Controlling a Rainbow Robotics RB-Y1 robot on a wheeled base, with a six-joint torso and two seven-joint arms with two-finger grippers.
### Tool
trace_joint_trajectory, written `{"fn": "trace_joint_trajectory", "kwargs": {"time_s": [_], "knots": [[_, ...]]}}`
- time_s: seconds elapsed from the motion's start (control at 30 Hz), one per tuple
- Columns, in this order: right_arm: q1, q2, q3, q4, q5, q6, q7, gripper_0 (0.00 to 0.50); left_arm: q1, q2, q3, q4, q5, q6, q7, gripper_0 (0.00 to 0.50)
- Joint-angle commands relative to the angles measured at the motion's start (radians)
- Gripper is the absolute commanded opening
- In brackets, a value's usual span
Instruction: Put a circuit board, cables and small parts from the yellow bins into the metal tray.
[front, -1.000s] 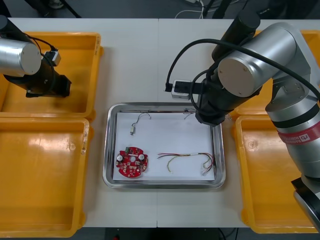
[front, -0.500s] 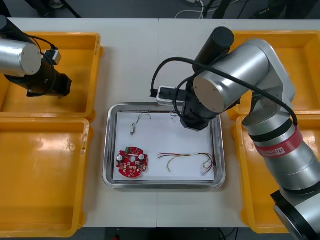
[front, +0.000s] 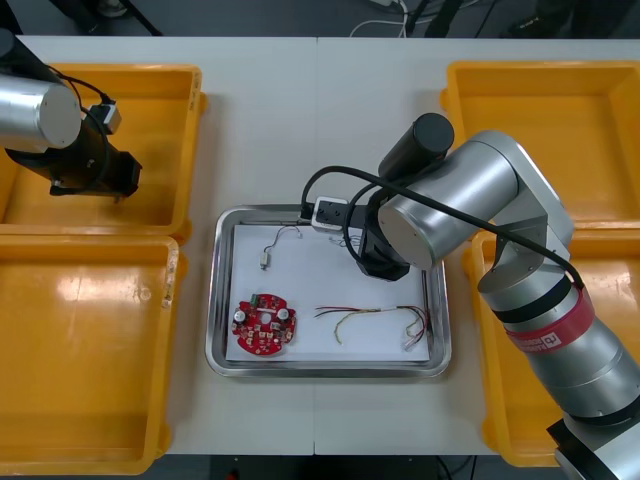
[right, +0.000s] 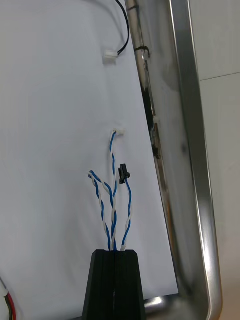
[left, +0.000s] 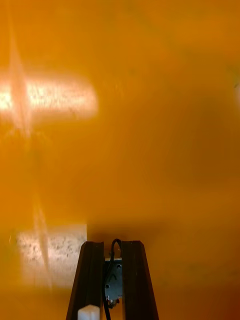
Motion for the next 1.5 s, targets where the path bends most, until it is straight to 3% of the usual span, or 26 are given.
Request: {"fn": "trace_joint_trajectory", "kwargs": {"time_s": [0.03, 0.47, 0.5, 0.53, 0.57, 0.63, 0.7, 0.97, 1.17, 1.4, 1.5], "knots": [[0.018, 0.017, 0.023, -0.028, 0.004, -0.031, -0.046, 0.0, -0.025, 0.027, 0.08, -0.07, -0.035, 0.088, -0.084, 0.0], [0.026, 0.017, 0.023, -0.028, 0.008, -0.063, -0.072, 0.0, -0.023, 0.027, 0.192, -0.266, -0.093, 0.361, -0.051, 0.0], [0.026, 0.017, 0.023, -0.03, 0.011, -0.063, -0.072, 0.061, -0.023, 0.026, 0.195, -0.286, -0.096, 0.382, -0.045, 0.0], [0.024, 0.017, 0.023, -0.03, 0.013, -0.063, -0.072, 0.161, -0.022, 0.026, 0.2, -0.305, -0.099, 0.401, -0.039, 0.0], [0.024, 0.017, 0.021, -0.03, 0.015, -0.063, -0.072, 0.209, -0.02, 0.026, 0.201, -0.315, -0.101, 0.41, -0.036, 0.0], [0.024, 0.017, 0.021, -0.028, 0.019, -0.063, -0.075, 0.41, -0.011, 0.027, 0.207, -0.365, -0.107, 0.445, -0.019, 0.0], [0.024, 0.017, 0.018, -0.028, 0.021, -0.063, -0.077, 0.5, -0.005, 0.026, 0.207, -0.401, -0.107, 0.465, 0.013, 0.0], [0.015, 0.017, -0.012, -0.031, 0.005, -0.038, -0.088, 0.5, 0.015, -0.014, 0.206, -0.539, -0.098, 0.553, 0.134, 0.0], [-0.036, 0.009, -0.074, -0.053, -0.022, 0.1, -0.101, 0.5, 0.026, -0.048, 0.161, -0.622, -0.095, 0.559, 0.252, 0.0], [-0.121, -0.039, -0.19, -0.068, -0.153, 0.281, -0.129, 0.5, 0.029, -0.094, 0.1, -0.691, -0.093, 0.559, 0.384, 0.0], [-0.154, -0.065, -0.245, -0.068, -0.209, 0.294, -0.146, 0.5, 0.029, -0.118, 0.06, -0.714, -0.11, 0.557, 0.435, 0.0]]}}
